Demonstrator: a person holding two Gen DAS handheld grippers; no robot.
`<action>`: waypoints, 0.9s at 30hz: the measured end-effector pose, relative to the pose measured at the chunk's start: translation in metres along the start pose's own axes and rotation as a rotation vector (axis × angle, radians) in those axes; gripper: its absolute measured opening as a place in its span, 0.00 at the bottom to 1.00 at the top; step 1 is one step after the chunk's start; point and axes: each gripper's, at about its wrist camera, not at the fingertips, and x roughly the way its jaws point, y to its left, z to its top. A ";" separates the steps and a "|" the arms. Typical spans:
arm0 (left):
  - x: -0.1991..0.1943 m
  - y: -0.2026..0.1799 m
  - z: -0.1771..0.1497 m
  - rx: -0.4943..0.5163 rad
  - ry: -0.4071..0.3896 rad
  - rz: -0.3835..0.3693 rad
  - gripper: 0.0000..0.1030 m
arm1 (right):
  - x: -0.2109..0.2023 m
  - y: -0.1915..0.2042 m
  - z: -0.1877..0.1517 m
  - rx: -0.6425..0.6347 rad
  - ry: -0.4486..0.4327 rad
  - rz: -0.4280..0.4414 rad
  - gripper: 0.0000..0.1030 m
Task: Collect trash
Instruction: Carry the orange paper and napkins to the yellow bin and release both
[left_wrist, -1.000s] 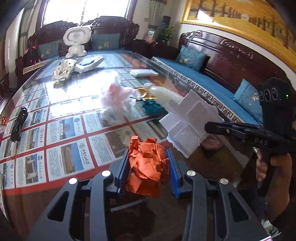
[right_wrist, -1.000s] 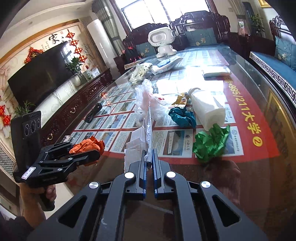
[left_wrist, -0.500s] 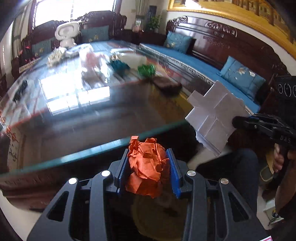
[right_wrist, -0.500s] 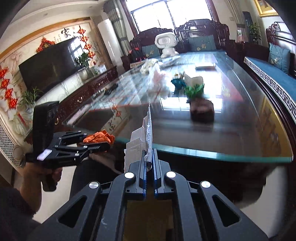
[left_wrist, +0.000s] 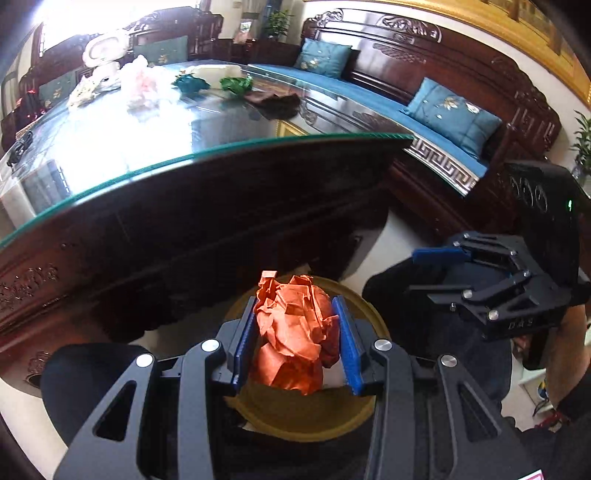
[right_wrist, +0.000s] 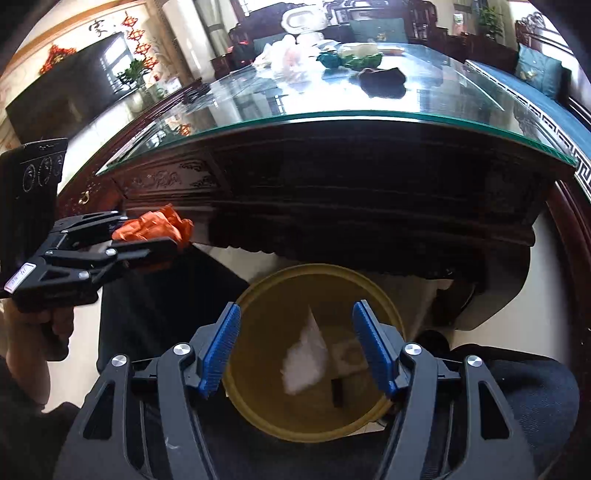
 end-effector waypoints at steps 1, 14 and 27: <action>0.001 -0.002 -0.001 0.005 0.004 -0.002 0.40 | -0.004 -0.001 0.002 0.008 -0.014 0.002 0.59; 0.011 -0.033 0.005 0.116 0.011 -0.061 0.62 | -0.028 -0.021 0.004 0.039 -0.077 -0.009 0.59; 0.010 -0.013 0.029 0.051 -0.016 -0.027 0.62 | -0.016 -0.030 0.025 0.042 -0.059 0.037 0.59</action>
